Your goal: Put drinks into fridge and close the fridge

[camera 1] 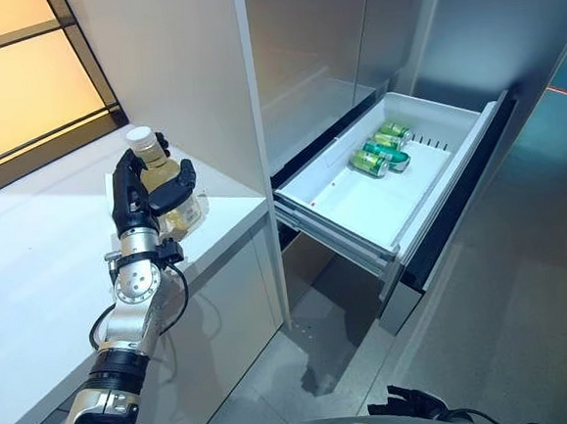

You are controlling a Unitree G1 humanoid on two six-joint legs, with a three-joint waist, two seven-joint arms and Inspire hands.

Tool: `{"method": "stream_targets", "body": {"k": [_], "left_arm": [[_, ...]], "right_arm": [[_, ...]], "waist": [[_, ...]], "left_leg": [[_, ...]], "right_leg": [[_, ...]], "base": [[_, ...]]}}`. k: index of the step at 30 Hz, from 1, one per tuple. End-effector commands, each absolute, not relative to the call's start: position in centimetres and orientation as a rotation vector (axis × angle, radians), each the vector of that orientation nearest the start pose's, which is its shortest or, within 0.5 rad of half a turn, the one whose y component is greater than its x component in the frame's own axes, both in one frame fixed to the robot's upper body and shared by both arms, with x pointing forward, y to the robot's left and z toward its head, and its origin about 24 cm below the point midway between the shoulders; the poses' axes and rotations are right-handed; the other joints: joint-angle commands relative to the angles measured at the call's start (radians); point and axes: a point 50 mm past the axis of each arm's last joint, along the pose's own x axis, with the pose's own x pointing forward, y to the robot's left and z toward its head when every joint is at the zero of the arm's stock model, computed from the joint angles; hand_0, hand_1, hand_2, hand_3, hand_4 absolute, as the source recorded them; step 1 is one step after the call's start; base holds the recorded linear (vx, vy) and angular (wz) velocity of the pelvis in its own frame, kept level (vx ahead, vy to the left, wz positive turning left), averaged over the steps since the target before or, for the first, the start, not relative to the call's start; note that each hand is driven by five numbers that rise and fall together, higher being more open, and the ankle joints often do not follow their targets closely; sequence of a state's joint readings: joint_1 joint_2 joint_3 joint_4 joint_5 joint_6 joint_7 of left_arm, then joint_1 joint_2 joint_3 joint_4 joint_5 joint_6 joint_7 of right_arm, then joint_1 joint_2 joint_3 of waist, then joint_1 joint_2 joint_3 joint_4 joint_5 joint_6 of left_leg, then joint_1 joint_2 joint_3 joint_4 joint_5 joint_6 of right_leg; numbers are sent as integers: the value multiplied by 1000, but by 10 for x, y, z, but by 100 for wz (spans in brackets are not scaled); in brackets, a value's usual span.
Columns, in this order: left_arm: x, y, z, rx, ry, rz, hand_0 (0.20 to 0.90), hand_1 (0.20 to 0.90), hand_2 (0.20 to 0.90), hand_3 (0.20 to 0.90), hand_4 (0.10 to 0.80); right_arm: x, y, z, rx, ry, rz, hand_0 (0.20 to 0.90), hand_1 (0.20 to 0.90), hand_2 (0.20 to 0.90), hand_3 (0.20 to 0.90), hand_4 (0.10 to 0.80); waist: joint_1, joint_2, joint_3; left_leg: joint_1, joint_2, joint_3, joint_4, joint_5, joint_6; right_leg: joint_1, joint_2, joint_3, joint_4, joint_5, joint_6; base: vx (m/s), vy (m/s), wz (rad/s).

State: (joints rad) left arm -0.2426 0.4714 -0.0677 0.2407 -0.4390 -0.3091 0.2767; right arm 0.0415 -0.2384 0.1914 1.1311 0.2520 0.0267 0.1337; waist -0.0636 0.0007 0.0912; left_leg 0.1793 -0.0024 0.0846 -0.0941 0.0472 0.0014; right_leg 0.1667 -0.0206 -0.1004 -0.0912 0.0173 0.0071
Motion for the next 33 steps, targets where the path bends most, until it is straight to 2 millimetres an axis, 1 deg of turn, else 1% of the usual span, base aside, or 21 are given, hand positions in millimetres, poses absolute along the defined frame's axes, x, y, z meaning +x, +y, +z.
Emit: {"method": "stream_targets", "body": {"k": [1,5,6,8,11,14,16,18,22,23,24,25,26,27,28,29,30,33], "left_arm": [[306,218,176,-46,-621,111,300,300,300,200,100],[304,212,189,-15,-678,42,300,300,300,200,100],[300,207,199,-14,-723,-13,300,300,300,200,100],[295,200,212,-23,-778,-89,300,300,300,200,100],[283,188,226,-11,-876,-211,300,300,300,200,100],[270,179,238,4,-974,-299,300,300,300,200,100],[266,177,241,-2,-999,-332,300,300,300,200,100],[260,173,243,-28,-1027,-401,300,300,300,200,100],[251,164,240,-90,-1044,-554,300,300,300,200,100],[247,161,238,-110,-1045,-619,300,300,300,200,100],[247,160,238,-114,-1043,-630,300,300,300,200,100],[245,158,236,-122,-1040,-663,300,300,300,200,100],[242,155,235,-121,-1041,-705,300,300,300,200,100],[241,154,234,-119,-1041,-723,300,300,300,200,100],[240,154,234,-120,-1039,-730,300,300,300,200,100],[239,152,233,-121,-1031,-762,300,300,300,200,100],[239,151,232,-122,-1022,-780,300,300,300,200,100],[240,149,230,-137,-992,-818,300,300,300,200,100]], "right_arm": [[104,-216,-157,-7,1143,33,900,900,900,900,800],[118,-215,-152,-59,1075,81,900,900,900,900,800],[131,-211,-146,-138,1009,168,900,900,900,900,800],[148,-203,-136,-197,922,270,900,900,900,900,800],[177,-181,-113,-218,770,424,900,900,900,900,800],[198,-158,-85,-152,636,542,900,900,900,900,800],[203,-152,-74,-123,591,573,900,900,900,900,800],[214,-149,-55,-87,515,625,900,900,900,900,800],[233,-149,-16,-15,371,681,900,900,900,900,800],[242,-150,5,9,288,710,900,900,900,900,800],[243,-151,8,15,281,712,900,900,900,900,800],[248,-150,22,24,228,722,900,900,900,900,800],[254,-150,45,40,129,738,900,900,900,900,800],[257,-150,56,57,92,748,900,900,900,900,800],[258,-149,62,69,75,754,900,900,900,900,800],[260,-148,78,105,10,783,900,900,900,900,800],[261,-147,86,111,-25,802,900,900,900,900,800],[262,-143,102,133,-70,850,900,900,900,900,800]], "waist": [[-6,9,-9],[-1,10,-10],[3,10,-12],[8,8,-12],[13,4,-9],[12,-2,-10],[11,-4,-11],[10,-8,-12],[9,-11,-13],[8,-12,-12],[8,-12,-11],[8,-11,-11],[6,-11,-11],[6,-10,-11],[6,-10,-11],[6,-11,-11],[6,-11,-11],[6,-12,-14]], "left_leg": [[26,-24,23,28,-137,33],[27,-24,19,26,-136,33],[26,-24,18,25,-136,32],[24,-23,14,24,-133,31],[19,-21,9,22,-127,28],[18,-21,0,19,-122,23],[18,-21,-2,19,-120,22],[16,-21,-4,18,-117,21],[16,-20,-5,16,-113,21],[16,-19,-4,15,-111,21],[16,-20,-4,15,-111,21],[17,-19,-3,15,-111,22],[16,-19,-2,14,-111,24],[16,-20,-1,14,-112,25],[16,-20,-1,14,-112,25],[15,-20,1,14,-113,27],[14,-21,2,14,-113,28],[13,-21,4,14,-114,28]], "right_leg": [[-27,11,-5,137,-120,54],[-22,10,-8,132,-119,55],[-21,10,-10,128,-117,55],[-22,10,-13,124,-115,54],[-24,9,-18,122,-111,52],[-21,9,-23,114,-107,52],[-20,8,-25,112,-106,52],[-21,8,-25,110,-103,52],[-22,8,-22,107,-97,54],[-23,8,-20,108,-95,54],[-24,9,-19,108,-94,54],[-24,9,-17,108,-93,54],[-26,9,-13,107,-91,54],[-27,9,-11,107,-90,55],[-27,9,-10,107,-90,55],[-30,9,-7,106,-88,56],[-31,8,-6,106,-87,56],[-32,8,-3,102,-85,58]], "base": [[0,0,0],[0,0,0],[-30,-27,0],[-38,-32,0],[-57,-37,3],[-49,-40,6],[-15,-13,2],[-33,-23,1],[-16,-6,1],[0,0,0],[0,0,0],[-32,-1,-2],[-37,-1,-3],[-32,-1,-3],[-28,-1,-4],[-28,-1,-5],[-27,-2,-8],[-13,1,-9]]}}
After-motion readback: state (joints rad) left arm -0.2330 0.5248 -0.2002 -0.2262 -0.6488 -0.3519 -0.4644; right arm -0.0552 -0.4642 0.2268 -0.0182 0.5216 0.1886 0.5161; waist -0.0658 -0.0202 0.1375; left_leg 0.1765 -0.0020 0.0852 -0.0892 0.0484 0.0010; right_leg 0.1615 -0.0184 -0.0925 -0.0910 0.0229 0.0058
